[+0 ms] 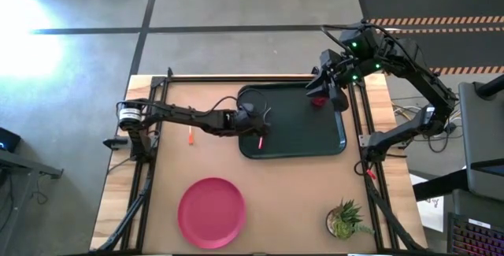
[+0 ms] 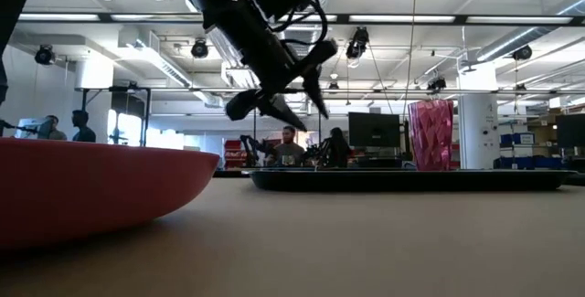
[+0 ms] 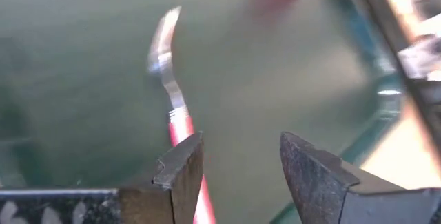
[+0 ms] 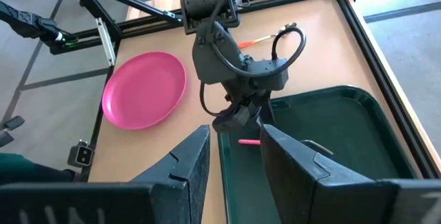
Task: Pick and place plate/cup/fork/spoon on tray
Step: Put the pink fork on the black serving tray to the bottom left of the red glass
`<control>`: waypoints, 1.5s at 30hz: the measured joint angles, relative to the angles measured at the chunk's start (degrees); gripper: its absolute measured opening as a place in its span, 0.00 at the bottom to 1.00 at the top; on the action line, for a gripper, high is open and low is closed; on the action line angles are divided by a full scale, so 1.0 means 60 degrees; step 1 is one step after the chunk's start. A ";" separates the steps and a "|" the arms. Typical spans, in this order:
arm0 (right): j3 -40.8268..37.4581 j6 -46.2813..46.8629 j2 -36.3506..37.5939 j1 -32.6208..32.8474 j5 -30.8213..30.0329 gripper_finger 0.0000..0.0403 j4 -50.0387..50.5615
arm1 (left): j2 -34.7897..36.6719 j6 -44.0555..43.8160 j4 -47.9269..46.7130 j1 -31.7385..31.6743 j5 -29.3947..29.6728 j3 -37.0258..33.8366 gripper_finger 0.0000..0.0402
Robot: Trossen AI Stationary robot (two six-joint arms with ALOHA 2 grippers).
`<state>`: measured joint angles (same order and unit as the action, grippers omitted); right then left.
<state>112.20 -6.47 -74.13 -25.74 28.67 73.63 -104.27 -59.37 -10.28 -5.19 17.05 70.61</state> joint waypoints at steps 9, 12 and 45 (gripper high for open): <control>0.0000 -0.0352 0.0000 0.0000 -0.0028 0.27 0.0547 | 0.0236 0.0725 0.0414 0.0000 -0.0826 -0.0004 0.43; 0.0000 -0.0513 -0.0016 0.0000 -0.0025 0.21 0.1077 | 0.0773 0.1190 0.0396 0.0003 -0.0909 -0.0004 0.43; -0.6105 0.2818 -0.1756 0.2857 -0.1796 0.02 -0.5712 | 0.8610 0.5793 -0.3295 0.0010 0.0834 -0.0022 0.43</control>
<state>75.57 10.43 -84.67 -8.59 17.89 39.35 -52.61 -24.61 -30.05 -5.13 22.05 70.48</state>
